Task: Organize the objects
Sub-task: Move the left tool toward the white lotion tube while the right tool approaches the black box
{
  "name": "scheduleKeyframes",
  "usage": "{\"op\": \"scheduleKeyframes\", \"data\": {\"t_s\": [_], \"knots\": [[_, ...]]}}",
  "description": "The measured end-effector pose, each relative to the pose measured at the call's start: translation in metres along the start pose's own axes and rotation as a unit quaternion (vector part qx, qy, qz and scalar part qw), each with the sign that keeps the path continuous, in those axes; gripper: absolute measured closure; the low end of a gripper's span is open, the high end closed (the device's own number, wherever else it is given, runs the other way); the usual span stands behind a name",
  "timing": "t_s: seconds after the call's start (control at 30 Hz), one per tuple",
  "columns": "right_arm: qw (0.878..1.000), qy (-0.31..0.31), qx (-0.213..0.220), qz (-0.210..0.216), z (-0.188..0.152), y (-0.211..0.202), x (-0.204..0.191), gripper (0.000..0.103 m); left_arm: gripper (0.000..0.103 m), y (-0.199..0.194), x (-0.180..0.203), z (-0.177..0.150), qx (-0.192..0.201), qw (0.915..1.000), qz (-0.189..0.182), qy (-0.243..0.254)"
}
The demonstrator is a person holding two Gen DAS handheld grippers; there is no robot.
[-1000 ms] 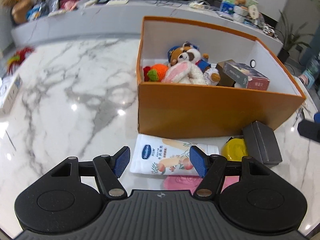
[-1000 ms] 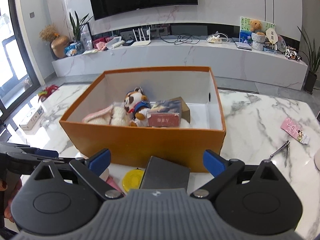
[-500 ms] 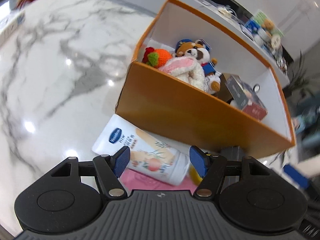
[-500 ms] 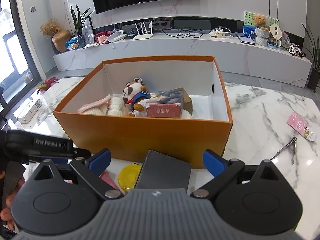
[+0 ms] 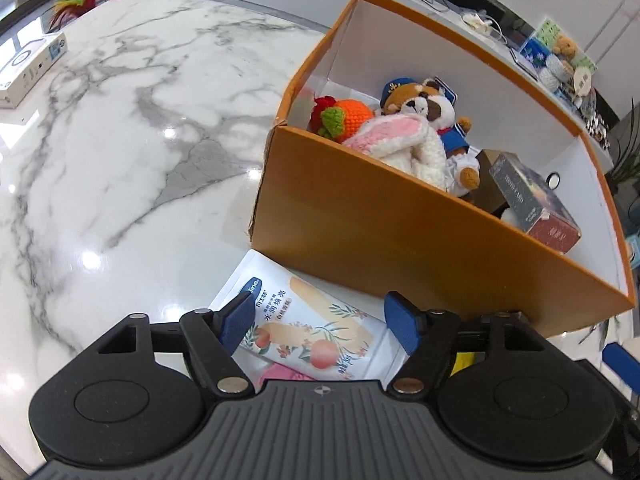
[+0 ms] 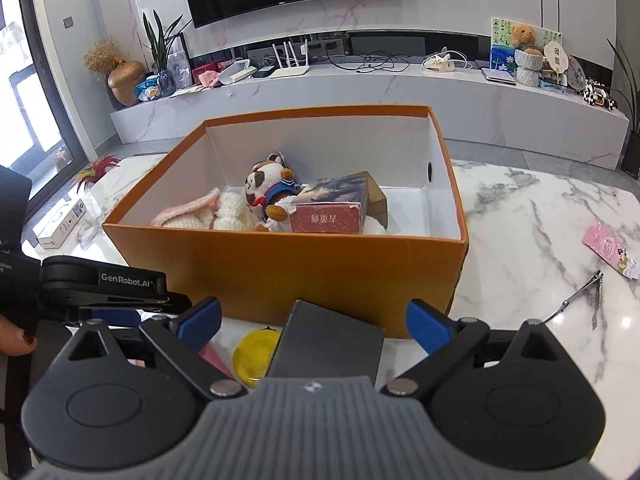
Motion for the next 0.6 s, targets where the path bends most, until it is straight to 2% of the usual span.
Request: {"op": "scheduleKeyframes", "data": {"t_s": [0.1,0.2,0.27,0.4,0.53,0.6], "knots": [[1.000,-0.002,-0.004,0.001,-0.001,0.003,0.000,0.004,0.018,-0.001,0.002,-0.002,-0.023,0.9985,0.004,0.049],[1.000,-0.004,-0.006,0.002,-0.002,0.004,0.002,0.004,0.018,-0.003,0.001,-0.009,-0.055,0.9924,0.014,0.109],[1.000,-0.003,-0.006,0.000,-0.002,0.004,0.004,0.004,0.018,-0.003,-0.005,-0.014,-0.072,0.9885,0.027,0.130],[1.000,0.002,-0.006,-0.001,-0.001,0.003,0.007,0.004,0.018,-0.008,-0.015,-0.020,-0.082,0.9850,0.032,0.149],[1.000,0.001,-0.005,0.000,-0.001,0.004,0.004,0.004,0.018,-0.011,-0.028,-0.018,-0.080,0.9801,0.066,0.169],[1.000,-0.002,-0.006,0.003,-0.001,0.005,0.002,0.004,0.018,-0.013,-0.036,-0.017,-0.078,0.9821,0.065,0.159]]}}
Point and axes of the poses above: each gripper's, at about its wrist camera, not at the fingertips, and y roughly the way its jaws point, x to its right, z to its top, the point moved 8 cm from there along y, roughly the way its jaws point, and after that the axes turned 5 degrees about -z, right-handed, at the moved point
